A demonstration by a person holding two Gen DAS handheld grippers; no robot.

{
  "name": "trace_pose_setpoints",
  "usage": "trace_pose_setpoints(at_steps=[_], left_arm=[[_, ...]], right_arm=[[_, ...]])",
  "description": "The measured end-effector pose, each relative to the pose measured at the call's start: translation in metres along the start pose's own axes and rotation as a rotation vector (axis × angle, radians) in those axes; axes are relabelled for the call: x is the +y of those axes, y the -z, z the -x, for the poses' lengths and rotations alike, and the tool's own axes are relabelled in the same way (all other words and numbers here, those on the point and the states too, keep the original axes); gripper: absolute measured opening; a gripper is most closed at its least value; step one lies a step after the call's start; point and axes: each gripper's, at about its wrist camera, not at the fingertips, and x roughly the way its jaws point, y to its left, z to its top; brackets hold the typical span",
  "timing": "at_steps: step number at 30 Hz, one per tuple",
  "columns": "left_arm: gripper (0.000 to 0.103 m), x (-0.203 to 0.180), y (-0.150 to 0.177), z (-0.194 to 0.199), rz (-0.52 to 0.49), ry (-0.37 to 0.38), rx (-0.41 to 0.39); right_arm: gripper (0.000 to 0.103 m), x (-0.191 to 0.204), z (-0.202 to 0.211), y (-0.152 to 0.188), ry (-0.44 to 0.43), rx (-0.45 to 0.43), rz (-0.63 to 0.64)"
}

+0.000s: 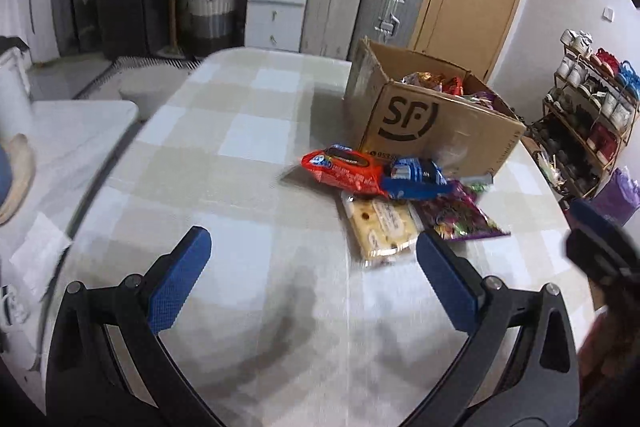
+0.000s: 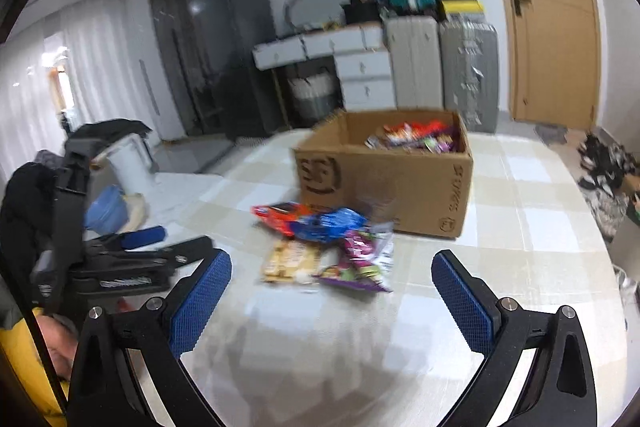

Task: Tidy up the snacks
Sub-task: 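Grasp the red Oreo pack with the left gripper while the right grasps a purple candy bag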

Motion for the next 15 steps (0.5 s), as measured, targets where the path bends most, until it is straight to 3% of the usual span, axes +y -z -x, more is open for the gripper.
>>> trace_pose_setpoints(at_steps=[5, 10, 14, 15], left_arm=[[0.102, 0.009, -0.031, -0.038, 0.016, 0.018, 0.050], [0.102, 0.030, -0.058, -0.080, 0.134, 0.124, 0.151], [0.102, 0.031, -0.067, -0.110, 0.142, 0.158, 0.195], [0.102, 0.030, -0.068, -0.116, 0.141, 0.170, 0.208]], right_arm=[[0.102, -0.027, -0.063, -0.005, -0.019, 0.140, -0.076], [0.100, -0.034, -0.106, -0.009, -0.015, 0.200, -0.065], [0.076, -0.041, -0.127, -0.004, -0.051, 0.238, -0.097], [0.074, -0.041, -0.130, -0.002, -0.056, 0.242, -0.100]])
